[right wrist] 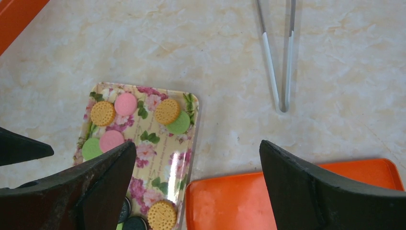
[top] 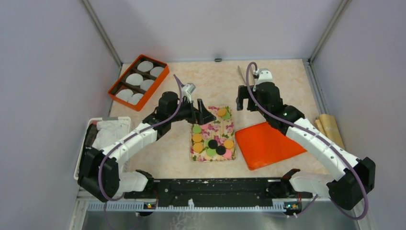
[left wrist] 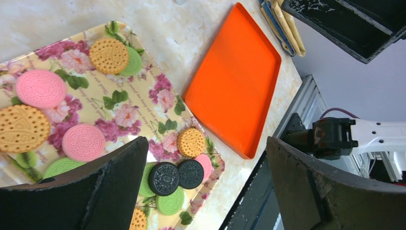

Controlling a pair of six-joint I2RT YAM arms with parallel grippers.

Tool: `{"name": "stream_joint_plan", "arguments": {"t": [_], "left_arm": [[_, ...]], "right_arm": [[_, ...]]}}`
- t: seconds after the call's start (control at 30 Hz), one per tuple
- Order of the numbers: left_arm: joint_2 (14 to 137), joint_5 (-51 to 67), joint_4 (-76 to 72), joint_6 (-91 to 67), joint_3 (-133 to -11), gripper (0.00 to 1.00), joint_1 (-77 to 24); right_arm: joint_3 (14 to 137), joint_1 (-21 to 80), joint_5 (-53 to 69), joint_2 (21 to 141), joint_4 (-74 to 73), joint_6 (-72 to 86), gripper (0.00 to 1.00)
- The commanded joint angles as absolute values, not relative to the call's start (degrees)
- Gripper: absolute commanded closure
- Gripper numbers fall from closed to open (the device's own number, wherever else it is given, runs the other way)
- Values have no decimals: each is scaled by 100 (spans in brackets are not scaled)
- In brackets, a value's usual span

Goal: Pack the cookies

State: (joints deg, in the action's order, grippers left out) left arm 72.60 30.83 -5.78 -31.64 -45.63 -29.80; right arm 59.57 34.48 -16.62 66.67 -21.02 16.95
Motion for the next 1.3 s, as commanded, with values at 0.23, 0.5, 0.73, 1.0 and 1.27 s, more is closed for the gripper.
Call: {"name": "stream_joint_plan", "arguments": {"t": [0.23,0.5,0.73,1.0,1.27], "left_arm": [[6997,2401,-35,-2794,-4800,2,-2986],[7361,785,816,-2174,-5624,2,-2936],[9381,-553,2547,-2184,-7826,1,-2091],[11471,-1406,3523,-2255,-10072,2,-1259],[12082,-1941,3781,-2281,-10795,2,-840]], "right_arm": [[5555,3525,-1583,6478,-1562,1504,1],[5576,3529,-1442,6783,-1531,1430,1],[5404,3533,-1118,6666,-1435,1564,1],[5271,3532,-1112,6503,-1485,1548,1],[5033,3525,-854,6398,-1377,1692,1]]}}
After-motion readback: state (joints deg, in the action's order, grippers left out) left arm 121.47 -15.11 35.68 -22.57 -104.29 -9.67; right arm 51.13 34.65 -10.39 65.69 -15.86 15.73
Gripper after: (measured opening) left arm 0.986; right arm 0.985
